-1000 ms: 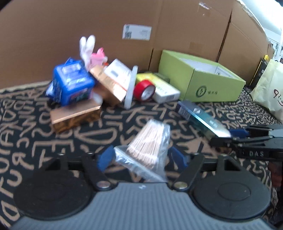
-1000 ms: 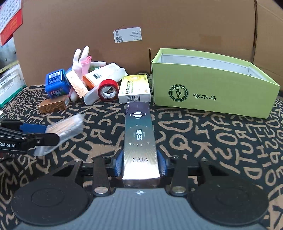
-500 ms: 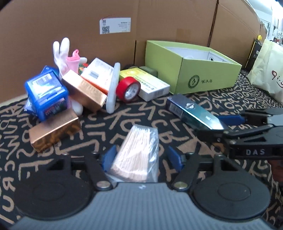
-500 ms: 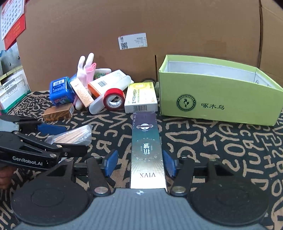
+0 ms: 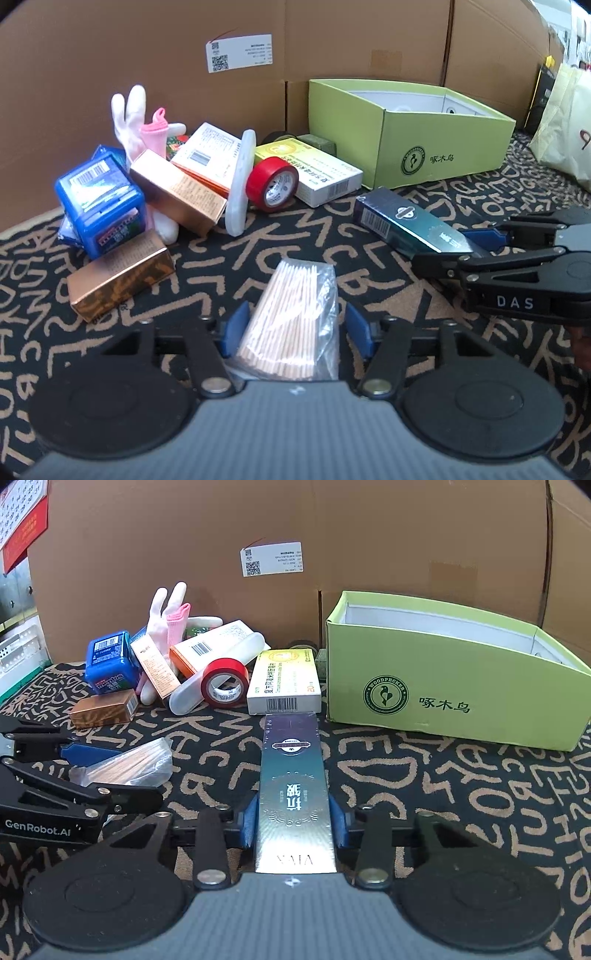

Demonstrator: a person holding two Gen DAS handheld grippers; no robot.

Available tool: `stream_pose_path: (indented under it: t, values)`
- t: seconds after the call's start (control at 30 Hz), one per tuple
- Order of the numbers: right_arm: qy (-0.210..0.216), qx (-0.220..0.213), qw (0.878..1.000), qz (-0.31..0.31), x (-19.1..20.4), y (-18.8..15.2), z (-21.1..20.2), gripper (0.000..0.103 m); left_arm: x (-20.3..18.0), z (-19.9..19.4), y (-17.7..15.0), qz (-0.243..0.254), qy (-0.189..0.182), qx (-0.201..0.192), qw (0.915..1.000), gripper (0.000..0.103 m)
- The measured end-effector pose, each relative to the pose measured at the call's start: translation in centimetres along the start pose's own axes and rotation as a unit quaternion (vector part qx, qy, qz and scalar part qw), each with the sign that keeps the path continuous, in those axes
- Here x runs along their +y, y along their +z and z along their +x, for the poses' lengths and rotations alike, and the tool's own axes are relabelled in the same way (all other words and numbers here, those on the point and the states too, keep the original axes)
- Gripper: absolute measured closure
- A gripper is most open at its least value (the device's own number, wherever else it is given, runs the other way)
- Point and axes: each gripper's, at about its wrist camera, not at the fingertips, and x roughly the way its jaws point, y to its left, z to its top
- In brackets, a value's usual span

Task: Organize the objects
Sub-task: 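Grasp the long VIXX box with the right tool while the left grasps the toothpick pack, then lower the VIXX box and toothpick pack into the green shoebox and release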

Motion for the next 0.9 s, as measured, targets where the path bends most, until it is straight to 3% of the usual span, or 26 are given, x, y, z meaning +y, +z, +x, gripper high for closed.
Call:
stream_pose_path:
  t: [0.03, 0.07, 0.2, 0.43, 0.53, 0.6, 0.73, 0.9]
  values:
    - [0.000, -0.001, 1.000, -0.001, 0.0, 0.0, 0.0, 0.060, -0.1, -0.1, 0.1, -0.004, -0.004, 0.001, 1.0000, 0.072]
    - [0.000, -0.001, 1.000, -0.001, 0.0, 0.0, -0.1, 0.060, -0.2, -0.2, 0.3, -0.011, -0.010, 0.004, 0.9999, 0.077]
    - [0.022, -0.008, 0.999, 0.023, -0.8, 0.0, -1.4, 0.060, -0.8, -0.9, 1.4, -0.032, -0.029, -0.002, 0.9991, 0.080]
    - [0.051, -0.060, 0.995, 0.059, -4.4, 2.4, -5.7, 0.060, -3.3, -3.2, 7.3, -0.040, -0.103, -0.068, 0.9915, 0.081]
    - [0.030, -0.086, 0.994, 0.062, -6.5, 4.0, -7.0, 0.060, -5.0, -3.1, 10.3, -0.041, -0.134, -0.082, 0.9867, 0.081]
    - [0.008, -0.103, 0.993, 0.059, -7.9, 5.1, -7.7, 0.060, -6.2, -2.5, 12.3, -0.039, -0.136, -0.090, 0.9859, 0.081]
    - [-0.040, -0.120, 0.991, 0.052, -10.7, 7.5, -7.8, 0.060, -8.3, -0.3, 16.2, -0.056, -0.166, -0.080, 0.9813, 0.081]
    - [-0.080, -0.113, 0.989, 0.059, -14.4, 10.1, -5.7, 0.060, -10.9, 3.4, 19.9, -0.069, -0.160, -0.081, 0.9813, 0.081]
